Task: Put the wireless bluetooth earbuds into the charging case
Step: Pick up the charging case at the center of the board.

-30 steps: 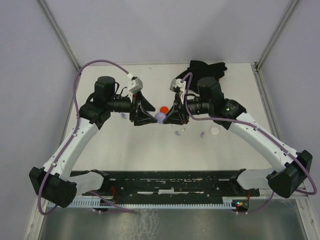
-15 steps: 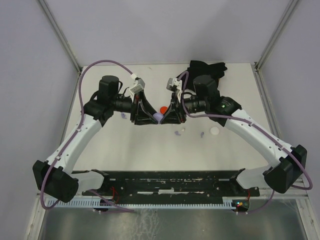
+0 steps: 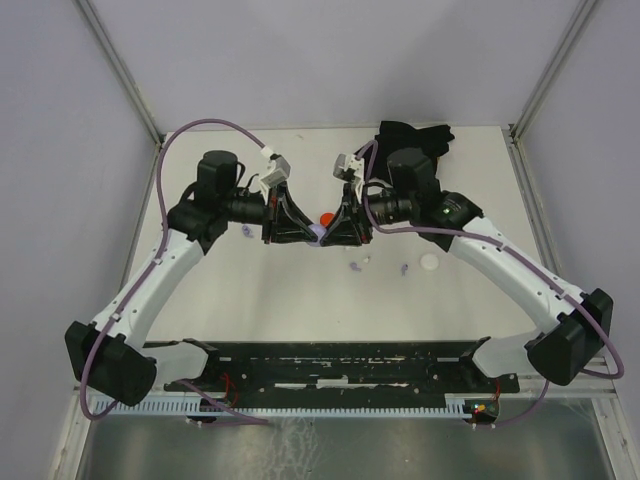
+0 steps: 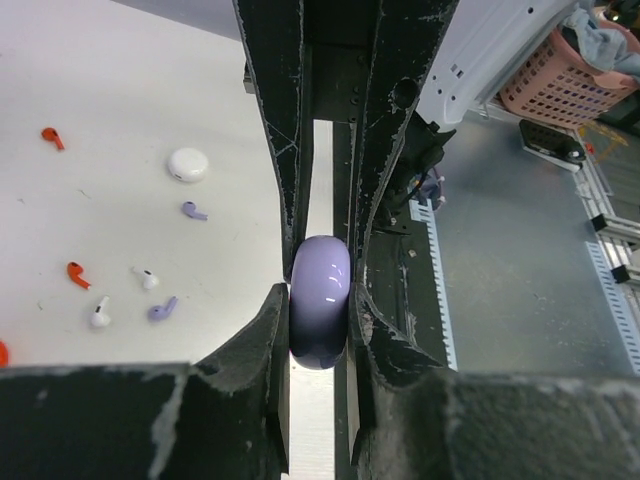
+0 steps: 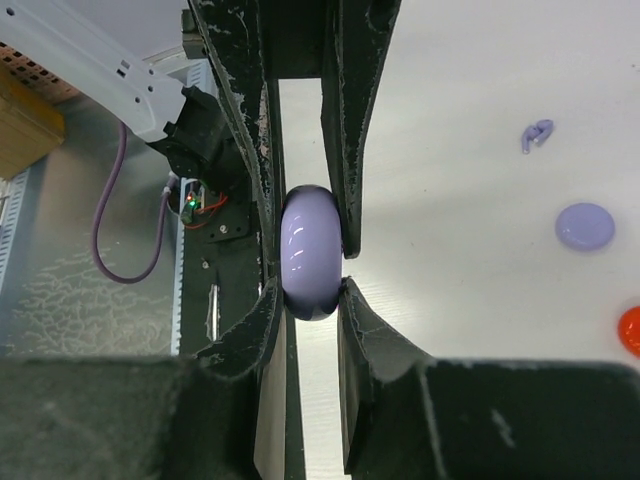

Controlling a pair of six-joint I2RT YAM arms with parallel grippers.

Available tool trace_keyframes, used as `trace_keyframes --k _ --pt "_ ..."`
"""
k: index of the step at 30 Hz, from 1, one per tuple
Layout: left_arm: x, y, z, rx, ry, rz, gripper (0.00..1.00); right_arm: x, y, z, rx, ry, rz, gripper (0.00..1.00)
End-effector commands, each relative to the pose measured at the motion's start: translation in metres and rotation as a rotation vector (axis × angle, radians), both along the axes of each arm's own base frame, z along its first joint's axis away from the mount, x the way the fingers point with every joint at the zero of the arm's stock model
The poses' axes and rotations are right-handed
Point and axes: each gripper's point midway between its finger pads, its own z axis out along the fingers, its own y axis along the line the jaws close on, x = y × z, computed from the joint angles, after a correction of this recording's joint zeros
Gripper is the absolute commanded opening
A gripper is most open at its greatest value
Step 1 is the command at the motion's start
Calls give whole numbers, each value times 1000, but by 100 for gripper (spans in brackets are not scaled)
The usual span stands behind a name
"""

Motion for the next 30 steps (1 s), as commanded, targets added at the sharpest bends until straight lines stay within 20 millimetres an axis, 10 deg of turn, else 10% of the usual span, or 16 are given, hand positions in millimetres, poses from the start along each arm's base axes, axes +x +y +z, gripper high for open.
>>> trace_keyframes --k 1,13,30 --pt "8 1 20 -41 -130 87 3 8 -8 34 92 -152 -47 27" --pt "12 7 58 -247 -337 245 3 10 -17 48 302 -352 -115 50" --pt "7 -1 68 -324 -331 169 3 8 0 63 428 -406 1 49"
